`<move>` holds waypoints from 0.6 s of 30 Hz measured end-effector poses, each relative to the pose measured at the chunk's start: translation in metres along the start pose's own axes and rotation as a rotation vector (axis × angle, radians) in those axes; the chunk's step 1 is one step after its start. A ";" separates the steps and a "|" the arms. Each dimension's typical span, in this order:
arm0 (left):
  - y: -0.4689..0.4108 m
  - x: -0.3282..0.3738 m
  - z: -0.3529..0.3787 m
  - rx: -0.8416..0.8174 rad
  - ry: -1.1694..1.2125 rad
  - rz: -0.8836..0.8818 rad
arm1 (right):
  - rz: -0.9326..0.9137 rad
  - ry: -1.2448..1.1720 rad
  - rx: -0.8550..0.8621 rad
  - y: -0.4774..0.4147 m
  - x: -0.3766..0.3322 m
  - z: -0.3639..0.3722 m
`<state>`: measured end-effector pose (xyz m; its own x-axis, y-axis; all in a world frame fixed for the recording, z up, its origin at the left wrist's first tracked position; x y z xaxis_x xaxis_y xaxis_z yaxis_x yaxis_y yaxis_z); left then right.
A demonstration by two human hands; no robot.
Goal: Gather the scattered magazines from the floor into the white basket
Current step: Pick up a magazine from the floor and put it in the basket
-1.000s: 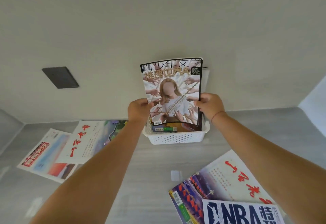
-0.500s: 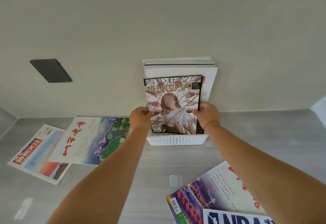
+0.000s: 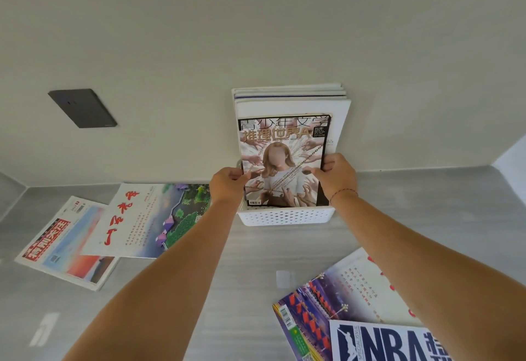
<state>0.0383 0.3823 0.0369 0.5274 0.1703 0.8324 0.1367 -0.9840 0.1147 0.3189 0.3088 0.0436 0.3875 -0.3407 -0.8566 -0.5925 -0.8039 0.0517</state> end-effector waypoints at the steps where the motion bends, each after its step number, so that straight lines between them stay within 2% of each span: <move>1: 0.002 -0.002 -0.001 -0.005 0.003 -0.003 | 0.006 -0.016 0.000 0.002 0.000 -0.003; 5: 0.021 -0.005 -0.012 0.018 0.020 -0.011 | -0.004 -0.089 0.053 0.019 0.002 -0.027; 9: 0.065 -0.008 -0.018 0.060 0.037 0.072 | -0.039 -0.061 0.090 0.059 0.021 -0.062; 18: 0.209 -0.073 0.044 -0.319 0.030 -0.042 | 0.202 0.089 0.143 0.200 0.134 -0.119</move>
<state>0.0652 0.1662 -0.0230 0.5015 0.2139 0.8383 -0.1149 -0.9439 0.3096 0.3364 0.0443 0.0001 0.3084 -0.5339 -0.7873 -0.7555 -0.6404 0.1383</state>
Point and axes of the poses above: each hand's wrist, its own y-axis away from the middle knuckle, its own z-axis out of the palm, x = y × z, the point moved 9 cm from there along -y, towards the middle knuckle, and after that the axes turned 2 degrees about -y, right-handed, at the moved point
